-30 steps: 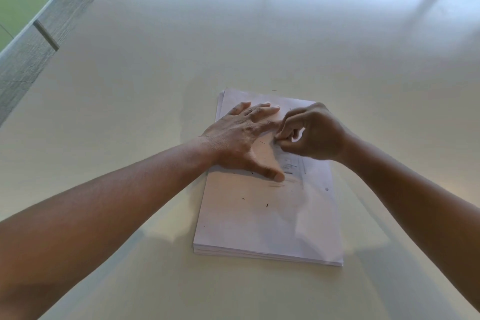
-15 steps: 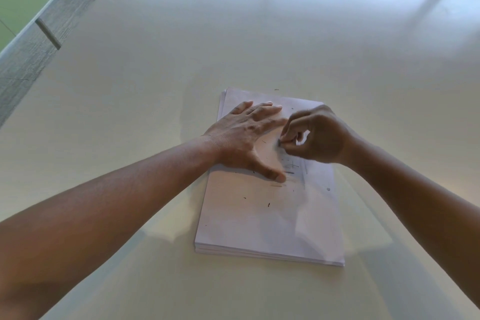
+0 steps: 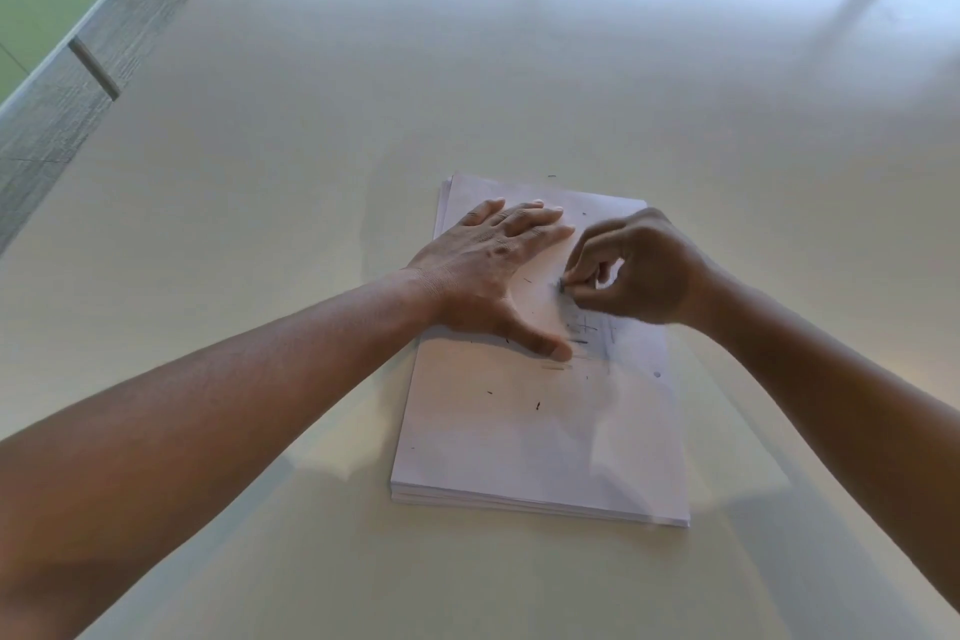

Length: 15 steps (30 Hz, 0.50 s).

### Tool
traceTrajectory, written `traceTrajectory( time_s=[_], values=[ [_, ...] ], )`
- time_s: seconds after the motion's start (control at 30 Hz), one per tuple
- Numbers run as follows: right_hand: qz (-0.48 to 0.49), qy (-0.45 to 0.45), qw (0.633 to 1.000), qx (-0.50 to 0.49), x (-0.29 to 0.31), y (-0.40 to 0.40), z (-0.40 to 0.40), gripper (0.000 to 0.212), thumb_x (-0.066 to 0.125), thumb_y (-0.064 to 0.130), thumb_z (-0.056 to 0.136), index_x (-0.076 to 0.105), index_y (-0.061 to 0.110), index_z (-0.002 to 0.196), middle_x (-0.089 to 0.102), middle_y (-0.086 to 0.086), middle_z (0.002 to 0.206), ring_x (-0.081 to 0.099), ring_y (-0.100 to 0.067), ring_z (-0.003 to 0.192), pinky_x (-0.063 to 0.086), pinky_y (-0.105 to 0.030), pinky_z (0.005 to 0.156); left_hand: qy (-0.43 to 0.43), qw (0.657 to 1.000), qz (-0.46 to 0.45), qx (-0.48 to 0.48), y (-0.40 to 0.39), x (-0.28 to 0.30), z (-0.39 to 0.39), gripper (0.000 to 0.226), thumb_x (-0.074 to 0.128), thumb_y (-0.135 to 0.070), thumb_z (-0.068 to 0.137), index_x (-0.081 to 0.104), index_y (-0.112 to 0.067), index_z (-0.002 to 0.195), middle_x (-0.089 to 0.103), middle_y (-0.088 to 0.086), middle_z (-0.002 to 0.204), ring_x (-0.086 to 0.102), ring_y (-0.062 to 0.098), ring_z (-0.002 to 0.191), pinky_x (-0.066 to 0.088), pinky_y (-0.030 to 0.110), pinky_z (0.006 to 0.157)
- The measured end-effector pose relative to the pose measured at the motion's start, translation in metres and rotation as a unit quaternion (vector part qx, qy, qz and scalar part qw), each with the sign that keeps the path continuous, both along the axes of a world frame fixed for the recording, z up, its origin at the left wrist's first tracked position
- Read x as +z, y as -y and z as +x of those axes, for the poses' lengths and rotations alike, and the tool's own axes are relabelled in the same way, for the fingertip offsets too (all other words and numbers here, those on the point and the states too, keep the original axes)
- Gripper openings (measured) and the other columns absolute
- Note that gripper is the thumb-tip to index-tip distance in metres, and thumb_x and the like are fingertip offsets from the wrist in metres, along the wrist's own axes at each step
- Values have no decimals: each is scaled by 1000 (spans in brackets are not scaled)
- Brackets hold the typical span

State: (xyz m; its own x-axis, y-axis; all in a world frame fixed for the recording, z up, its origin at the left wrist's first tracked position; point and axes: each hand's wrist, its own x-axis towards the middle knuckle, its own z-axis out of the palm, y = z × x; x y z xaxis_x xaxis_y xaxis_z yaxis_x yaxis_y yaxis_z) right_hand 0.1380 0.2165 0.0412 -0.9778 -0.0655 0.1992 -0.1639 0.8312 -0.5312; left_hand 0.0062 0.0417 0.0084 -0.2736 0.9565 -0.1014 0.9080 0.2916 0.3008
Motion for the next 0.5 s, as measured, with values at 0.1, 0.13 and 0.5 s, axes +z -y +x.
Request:
traceTrajectory(
  time_s=[0.1, 0.13, 0.5],
  values=[
    [12, -22, 998, -56, 0, -7, -11, 5, 81, 10, 72, 77, 12, 70, 70, 3, 71, 63, -10, 58, 55, -33, 59, -5, 1000, 0, -3, 0, 1, 0, 139, 46, -106, 51, 12, -31, 164, 5, -11, 172, -8, 1, 156, -7, 38, 128],
    [15, -23, 998, -61, -1, -8, -12, 5, 81, 11, 72, 77, 12, 69, 70, 3, 71, 63, -11, 58, 55, -34, 59, -6, 1000, 1, -4, 0, 1, 0, 139, 46, -106, 52, 12, -31, 164, 5, -11, 172, -8, 2, 156, -6, 38, 128],
    [12, 10, 1000, 12, 0, 0, 5, 6, 80, 7, 69, 75, 10, 66, 69, 0, 67, 60, -9, 56, 53, -32, 57, 1, 1000, 4, 4, 1, 1, 0, 139, 50, -104, 51, 14, -31, 164, 6, -13, 172, -7, 0, 156, -7, 37, 128]
  ],
)
